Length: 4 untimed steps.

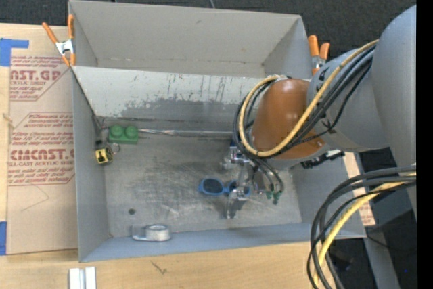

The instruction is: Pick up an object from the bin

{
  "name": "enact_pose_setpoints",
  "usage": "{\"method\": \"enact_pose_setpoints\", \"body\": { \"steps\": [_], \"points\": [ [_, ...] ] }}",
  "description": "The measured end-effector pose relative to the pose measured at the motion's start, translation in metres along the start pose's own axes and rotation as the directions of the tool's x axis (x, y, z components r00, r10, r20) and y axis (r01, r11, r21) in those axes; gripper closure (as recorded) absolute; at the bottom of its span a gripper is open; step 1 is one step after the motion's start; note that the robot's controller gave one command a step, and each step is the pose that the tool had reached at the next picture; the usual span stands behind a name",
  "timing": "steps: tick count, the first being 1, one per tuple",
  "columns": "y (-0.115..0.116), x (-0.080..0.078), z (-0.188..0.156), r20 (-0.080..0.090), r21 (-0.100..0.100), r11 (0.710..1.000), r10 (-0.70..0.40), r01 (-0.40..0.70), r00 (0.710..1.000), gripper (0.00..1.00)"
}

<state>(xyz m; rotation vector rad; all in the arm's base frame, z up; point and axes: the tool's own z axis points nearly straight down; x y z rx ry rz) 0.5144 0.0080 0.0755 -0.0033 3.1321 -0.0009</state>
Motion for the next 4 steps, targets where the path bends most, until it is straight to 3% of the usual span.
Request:
{"method": "enact_pose_setpoints", "body": {
  "steps": [1, 2, 3, 4],
  "points": [
    [0.000, -0.001, -0.001, -0.004, 0.000, 1.000, 0.001, -0.001, 1.000, 0.00],
    [0.000, -0.001, -0.001, -0.008, -0.001, 1.000, 0.000, 0.000, 1.000, 1.00],
    [0.001, -0.001, -0.004, -0.009, -0.001, 1.000, 0.000, 0.000, 1.000, 1.00],
    [0.001, -0.003, -0.058, -0.004, -0.001, 1.000, 0.000, 0.000, 1.000, 1.00]
  ]
}}
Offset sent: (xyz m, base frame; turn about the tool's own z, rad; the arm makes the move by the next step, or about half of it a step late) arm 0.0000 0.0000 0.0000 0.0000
